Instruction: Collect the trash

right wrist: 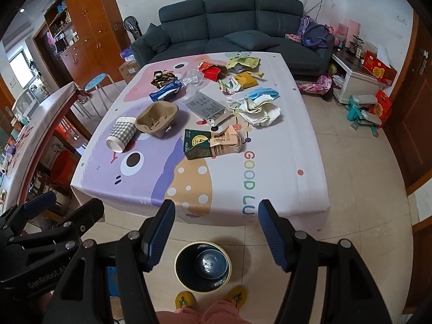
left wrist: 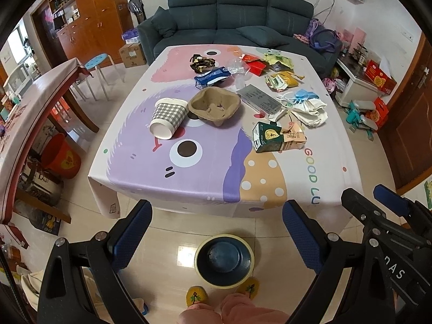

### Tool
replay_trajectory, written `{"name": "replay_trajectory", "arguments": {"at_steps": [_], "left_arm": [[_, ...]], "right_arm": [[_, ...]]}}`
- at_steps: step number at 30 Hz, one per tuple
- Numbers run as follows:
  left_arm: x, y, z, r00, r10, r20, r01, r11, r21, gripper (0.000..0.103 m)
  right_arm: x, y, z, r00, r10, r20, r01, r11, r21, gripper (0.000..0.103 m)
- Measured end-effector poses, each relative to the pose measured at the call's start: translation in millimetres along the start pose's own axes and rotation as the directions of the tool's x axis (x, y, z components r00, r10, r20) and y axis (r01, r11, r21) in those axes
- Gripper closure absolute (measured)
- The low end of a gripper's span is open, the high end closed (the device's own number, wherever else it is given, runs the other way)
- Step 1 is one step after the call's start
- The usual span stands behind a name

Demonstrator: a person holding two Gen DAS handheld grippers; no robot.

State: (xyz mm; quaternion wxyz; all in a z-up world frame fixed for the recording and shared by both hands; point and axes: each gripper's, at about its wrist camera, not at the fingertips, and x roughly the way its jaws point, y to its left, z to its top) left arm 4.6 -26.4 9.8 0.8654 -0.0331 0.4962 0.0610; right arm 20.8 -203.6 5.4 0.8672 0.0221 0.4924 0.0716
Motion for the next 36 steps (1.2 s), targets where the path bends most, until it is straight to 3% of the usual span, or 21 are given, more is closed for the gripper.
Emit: {"name": "replay_trajectory", "arguments": {"at_steps": [14, 20, 25, 31, 34, 36], "left_arm": [[8, 23, 24, 1.0, 0.025, 0.014, -0.025, 1.0, -0.012, 0.007], [30, 65, 64, 1.0, 0.003, 0.017, -0.003, 1.0, -0.018, 0.007], [66, 115, 113, 0.997, -0.065, -0.038, 0.064, 0.998, -0.004, 0.007], [138, 163, 161, 0.974, -0.168, -0.151, 0.168, 0.986, -0.01, 0.007], [184, 179, 174, 0.949, -0.21, -0.236, 0.209, 0.977, -0.033, 0.014], [219, 188, 179, 0.916, -0.251, -0.314, 0.242, 0.968, -0.067, 0.017]], "right_arm": [[8, 12, 15, 0.999, 0.03, 0.015, -0.029, 1.0, -0.007, 0.038], [21, 22, 36, 1.0, -0.005, 0.028, 0.003, 0.999, 0.049, 0.039], [44, 25, 60, 0.999, -0.035, 0.001, 0.034, 0.979, 0.2, 0.039], [87, 23, 89, 0.996, -0.079, -0.048, 0.092, 0.904, 0.417, 0.039], [119, 16, 99, 0.992, -0.085, -0.092, 0.12, 0.85, 0.513, 0.039], [143, 9, 101, 0.985, -0.088, -0.146, 0.156, 0.808, 0.568, 0.039]]}}
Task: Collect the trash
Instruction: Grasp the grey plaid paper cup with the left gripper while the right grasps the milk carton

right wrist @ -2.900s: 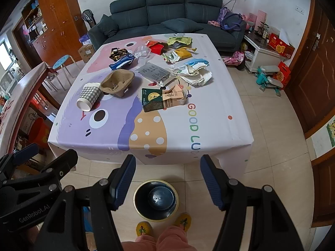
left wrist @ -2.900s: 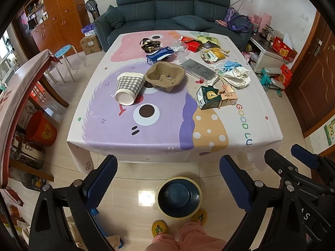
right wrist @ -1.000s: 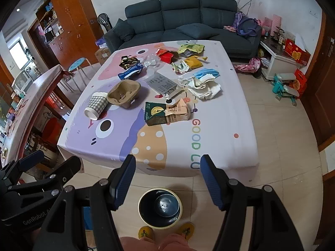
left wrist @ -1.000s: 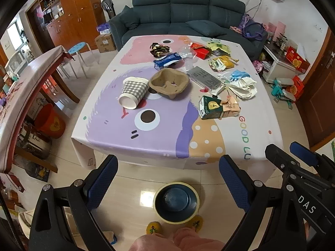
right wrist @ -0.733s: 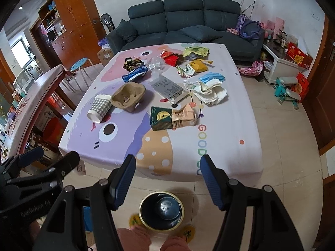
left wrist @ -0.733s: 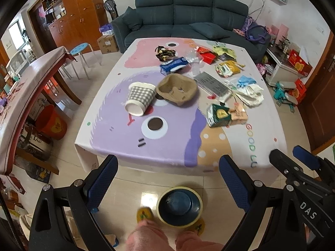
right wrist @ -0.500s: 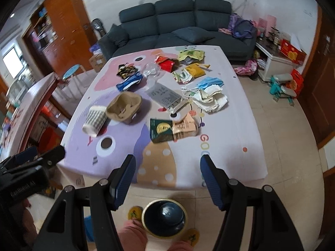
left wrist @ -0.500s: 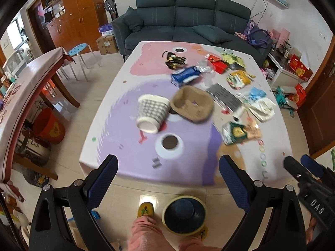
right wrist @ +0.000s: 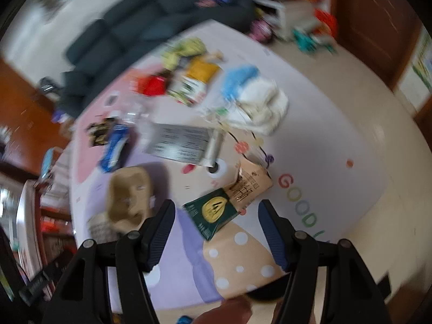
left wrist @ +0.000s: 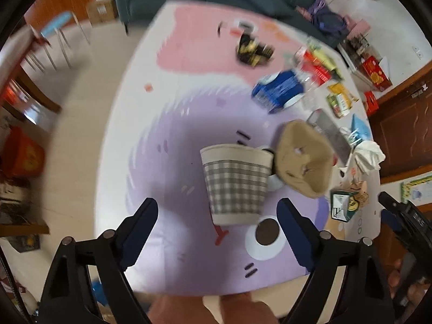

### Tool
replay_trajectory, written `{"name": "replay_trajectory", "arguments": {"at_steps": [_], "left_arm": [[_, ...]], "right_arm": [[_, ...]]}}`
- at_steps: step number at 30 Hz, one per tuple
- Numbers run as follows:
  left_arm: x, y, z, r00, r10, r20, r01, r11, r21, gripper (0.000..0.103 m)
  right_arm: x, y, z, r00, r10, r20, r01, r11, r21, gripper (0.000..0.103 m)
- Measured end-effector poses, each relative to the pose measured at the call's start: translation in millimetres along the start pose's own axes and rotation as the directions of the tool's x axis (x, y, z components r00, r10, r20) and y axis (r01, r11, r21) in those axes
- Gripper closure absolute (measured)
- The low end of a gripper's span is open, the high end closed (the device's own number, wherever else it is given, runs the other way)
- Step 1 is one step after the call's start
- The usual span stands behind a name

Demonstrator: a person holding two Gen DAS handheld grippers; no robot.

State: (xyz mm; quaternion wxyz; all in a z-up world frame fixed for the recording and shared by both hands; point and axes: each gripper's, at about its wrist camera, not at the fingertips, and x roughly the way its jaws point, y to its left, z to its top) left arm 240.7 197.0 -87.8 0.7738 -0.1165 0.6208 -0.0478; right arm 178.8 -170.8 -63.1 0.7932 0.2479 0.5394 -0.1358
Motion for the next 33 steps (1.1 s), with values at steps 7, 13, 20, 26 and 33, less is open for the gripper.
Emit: {"name": "replay_trajectory", "arguments": {"at_steps": [7, 13, 20, 26, 33], "left_arm": [[58, 13, 15, 0.987, -0.094, -0.127, 0.093, 0.996, -0.015, 0.02], [82, 4, 15, 0.966, -0.189, -0.179, 0.189, 0.982, -0.015, 0.02], [89, -9, 19, 0.943, -0.26, -0.206, 0.27, 0.963, 0.022, 0.045], [84, -21, 19, 0.944, -0.261, -0.202, 0.278, 0.959, 0.061, 0.064], [75, -18, 10, 0.953, -0.234, -0.192, 0.253, 0.964, 0.08, 0.065]], "right_arm": [[56, -16, 7, 0.992, -0.057, -0.114, 0.083, 0.969, 0.233, 0.039], [72, -24, 6, 0.987, -0.04, -0.155, 0.09, 0.939, 0.331, 0.039], [81, -14, 5, 0.984, -0.027, -0.177, 0.09, 0.929, 0.36, 0.039], [81, -3, 2, 0.983, -0.021, -0.181, 0.088, 0.926, 0.367, 0.06], [61, 1, -1, 0.992, -0.02, -0.125, 0.062, 0.937, 0.344, 0.062]]}}
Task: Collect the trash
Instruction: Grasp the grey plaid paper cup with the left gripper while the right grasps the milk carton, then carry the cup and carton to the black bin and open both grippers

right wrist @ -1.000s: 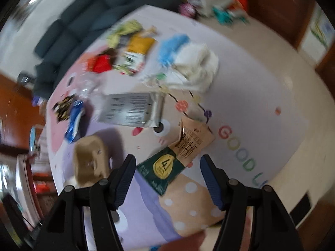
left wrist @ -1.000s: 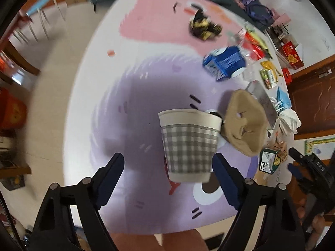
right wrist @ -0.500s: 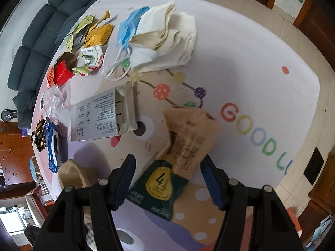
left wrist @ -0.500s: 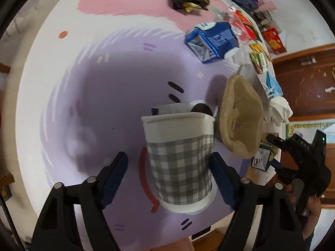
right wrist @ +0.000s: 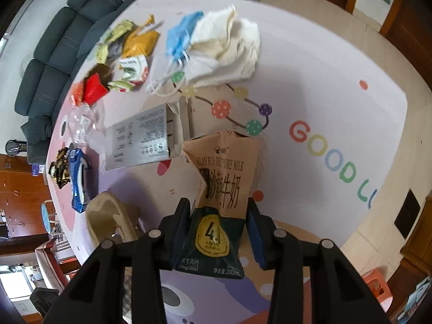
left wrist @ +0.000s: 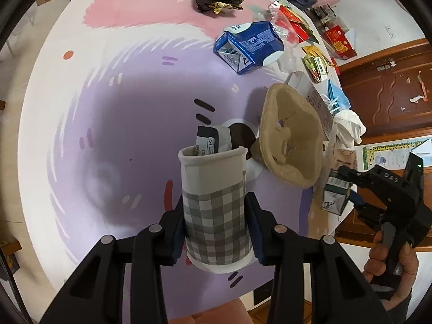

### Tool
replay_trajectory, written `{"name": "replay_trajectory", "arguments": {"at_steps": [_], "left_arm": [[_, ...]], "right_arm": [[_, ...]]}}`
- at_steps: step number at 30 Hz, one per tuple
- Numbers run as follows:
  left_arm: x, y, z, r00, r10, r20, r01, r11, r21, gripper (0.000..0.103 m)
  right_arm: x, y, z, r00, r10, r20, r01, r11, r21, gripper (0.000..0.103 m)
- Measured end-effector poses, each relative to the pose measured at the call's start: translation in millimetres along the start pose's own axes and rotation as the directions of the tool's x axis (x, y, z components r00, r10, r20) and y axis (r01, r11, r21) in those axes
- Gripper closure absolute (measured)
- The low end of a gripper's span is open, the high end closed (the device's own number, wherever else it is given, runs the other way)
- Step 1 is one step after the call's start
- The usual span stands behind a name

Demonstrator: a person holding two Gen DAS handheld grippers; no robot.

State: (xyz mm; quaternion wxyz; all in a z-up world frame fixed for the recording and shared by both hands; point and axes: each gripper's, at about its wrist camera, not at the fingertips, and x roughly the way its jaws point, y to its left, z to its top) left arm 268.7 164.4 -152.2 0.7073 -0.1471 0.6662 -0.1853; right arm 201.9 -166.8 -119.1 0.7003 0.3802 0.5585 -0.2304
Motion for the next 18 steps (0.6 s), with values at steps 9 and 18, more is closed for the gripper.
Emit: {"name": "replay_trajectory", "arguments": {"at_steps": [9, 18], "left_arm": [[-23, -14, -18, 0.999, 0.002, 0.052, -0.005, 0.999, 0.051, 0.066], [-67, -61, -54, 0.985, -0.017, 0.171, -0.011, 0.987, 0.159, 0.066]], "right_arm": [[-34, -5, -10, 0.997, 0.045, 0.061, -0.041, 0.997, -0.06, 0.063], [-74, 1, -43, 0.985, 0.096, 0.142, -0.056, 0.963, -0.262, 0.063]]}}
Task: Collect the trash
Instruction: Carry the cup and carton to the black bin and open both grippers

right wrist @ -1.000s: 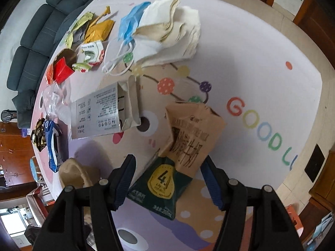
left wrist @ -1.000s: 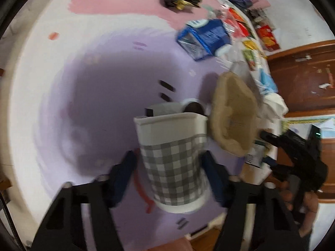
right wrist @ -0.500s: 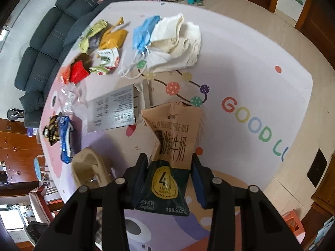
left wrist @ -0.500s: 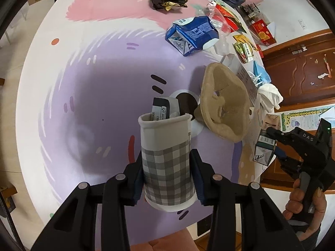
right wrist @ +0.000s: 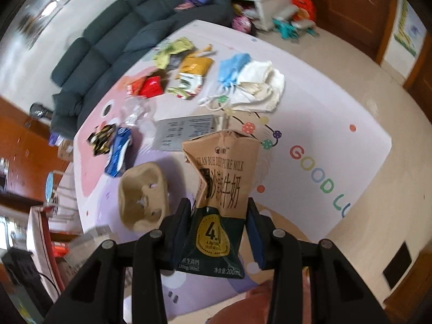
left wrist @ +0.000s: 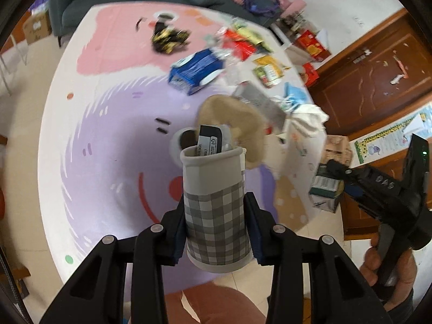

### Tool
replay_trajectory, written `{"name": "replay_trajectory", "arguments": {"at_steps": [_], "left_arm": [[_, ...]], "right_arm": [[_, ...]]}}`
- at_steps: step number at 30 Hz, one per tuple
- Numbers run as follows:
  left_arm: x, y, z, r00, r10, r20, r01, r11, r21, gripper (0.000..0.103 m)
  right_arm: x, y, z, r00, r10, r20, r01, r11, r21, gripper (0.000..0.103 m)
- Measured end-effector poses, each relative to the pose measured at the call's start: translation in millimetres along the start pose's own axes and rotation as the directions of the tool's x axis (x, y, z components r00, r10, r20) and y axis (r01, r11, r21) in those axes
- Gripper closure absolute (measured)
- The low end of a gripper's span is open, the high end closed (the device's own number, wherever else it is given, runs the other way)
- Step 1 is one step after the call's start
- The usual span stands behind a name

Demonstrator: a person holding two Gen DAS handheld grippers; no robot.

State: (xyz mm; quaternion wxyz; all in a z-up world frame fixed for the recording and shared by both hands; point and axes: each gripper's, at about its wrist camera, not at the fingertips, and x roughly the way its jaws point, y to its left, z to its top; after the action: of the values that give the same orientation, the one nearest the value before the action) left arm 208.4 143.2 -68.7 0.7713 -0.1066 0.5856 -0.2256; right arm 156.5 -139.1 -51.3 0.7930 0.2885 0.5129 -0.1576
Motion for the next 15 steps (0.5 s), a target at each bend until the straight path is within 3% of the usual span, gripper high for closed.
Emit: {"name": "replay_trajectory", "arguments": {"at_steps": [4, 9, 15], "left_arm": [[-16, -27, -18, 0.999, 0.001, 0.039, -0.002, 1.0, 0.026, 0.066], [-24, -65, -51, 0.995, 0.03, 0.091, -0.032, 0.999, 0.029, 0.066], [-15, -105, -103, 0.985, 0.035, 0.168, -0.024, 0.998, -0.062, 0.066]], "right_arm": [[-16, 0, -14, 0.999, 0.03, 0.028, -0.027, 0.995, -0.091, 0.063], [-41, -7, -38, 0.989, 0.137, 0.055, -0.119, 0.962, -0.247, 0.063], [-51, -46, -62, 0.975, 0.22, -0.025, -0.214, 0.911, -0.353, 0.063]]}}
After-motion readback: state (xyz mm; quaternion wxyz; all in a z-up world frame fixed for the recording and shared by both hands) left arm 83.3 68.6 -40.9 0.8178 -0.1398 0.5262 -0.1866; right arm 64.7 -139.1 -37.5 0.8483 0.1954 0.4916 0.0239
